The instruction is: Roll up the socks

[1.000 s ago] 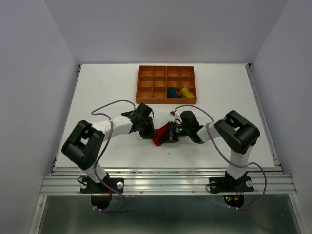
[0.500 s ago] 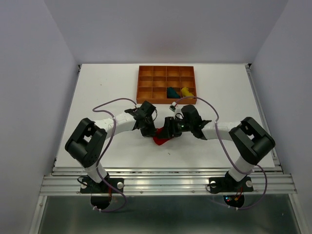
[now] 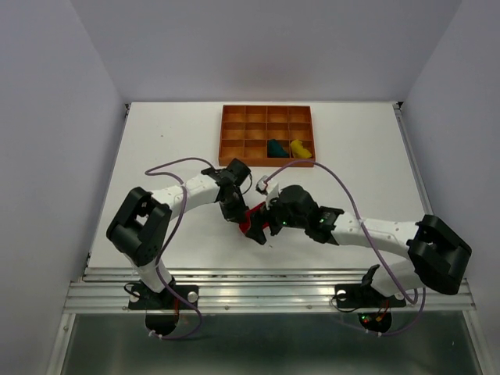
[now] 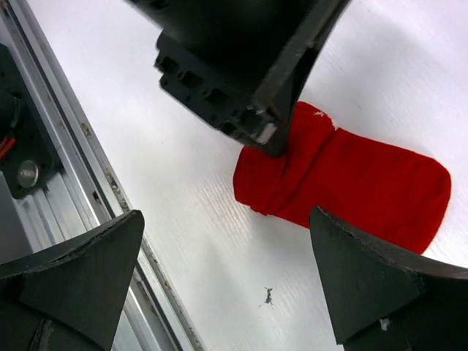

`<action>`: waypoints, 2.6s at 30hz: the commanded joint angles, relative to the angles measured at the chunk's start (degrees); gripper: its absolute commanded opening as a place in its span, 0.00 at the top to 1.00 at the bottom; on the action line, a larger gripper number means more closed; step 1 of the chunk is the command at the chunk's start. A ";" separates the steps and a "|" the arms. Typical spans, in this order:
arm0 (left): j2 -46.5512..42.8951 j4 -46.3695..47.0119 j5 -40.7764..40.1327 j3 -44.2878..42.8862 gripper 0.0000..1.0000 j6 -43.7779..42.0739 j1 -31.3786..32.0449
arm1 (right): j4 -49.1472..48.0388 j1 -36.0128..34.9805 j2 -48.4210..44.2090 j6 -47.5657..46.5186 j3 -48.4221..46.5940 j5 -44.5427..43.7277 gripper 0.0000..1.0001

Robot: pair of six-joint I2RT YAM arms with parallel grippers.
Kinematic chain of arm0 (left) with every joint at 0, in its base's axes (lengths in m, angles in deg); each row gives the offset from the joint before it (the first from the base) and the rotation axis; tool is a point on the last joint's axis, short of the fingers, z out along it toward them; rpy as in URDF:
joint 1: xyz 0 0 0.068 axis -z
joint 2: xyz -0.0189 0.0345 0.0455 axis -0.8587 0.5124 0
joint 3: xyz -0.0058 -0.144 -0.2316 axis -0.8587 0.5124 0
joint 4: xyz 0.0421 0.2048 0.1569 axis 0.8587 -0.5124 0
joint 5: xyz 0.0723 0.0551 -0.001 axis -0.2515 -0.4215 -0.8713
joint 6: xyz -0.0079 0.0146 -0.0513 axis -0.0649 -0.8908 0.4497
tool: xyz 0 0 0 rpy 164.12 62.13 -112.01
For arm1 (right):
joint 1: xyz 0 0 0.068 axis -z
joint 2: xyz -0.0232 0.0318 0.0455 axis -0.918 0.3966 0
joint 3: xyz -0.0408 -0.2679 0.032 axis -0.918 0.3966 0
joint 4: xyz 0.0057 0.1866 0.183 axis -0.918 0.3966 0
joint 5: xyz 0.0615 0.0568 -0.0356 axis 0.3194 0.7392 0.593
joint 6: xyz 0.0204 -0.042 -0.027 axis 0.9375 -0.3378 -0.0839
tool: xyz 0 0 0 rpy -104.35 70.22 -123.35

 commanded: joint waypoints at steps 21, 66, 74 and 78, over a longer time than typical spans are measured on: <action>3.44 -18.01 -5.30 -7.14 1.00 2.35 0.54 | 3.74 -21.05 14.82 -13.16 -12.90 -34.34 0.00; -1.83 -15.81 -5.38 -6.96 0.71 3.40 0.98 | 2.51 -18.77 19.84 1.50 -10.80 -35.77 0.95; -8.07 -14.41 -10.82 -8.10 0.44 2.79 0.11 | -3.27 -14.21 16.68 5.29 -6.23 -25.40 0.96; -13.25 -12.13 -11.10 -5.56 0.01 2.18 -1.39 | -5.92 -10.42 15.18 7.14 -3.59 -15.65 0.96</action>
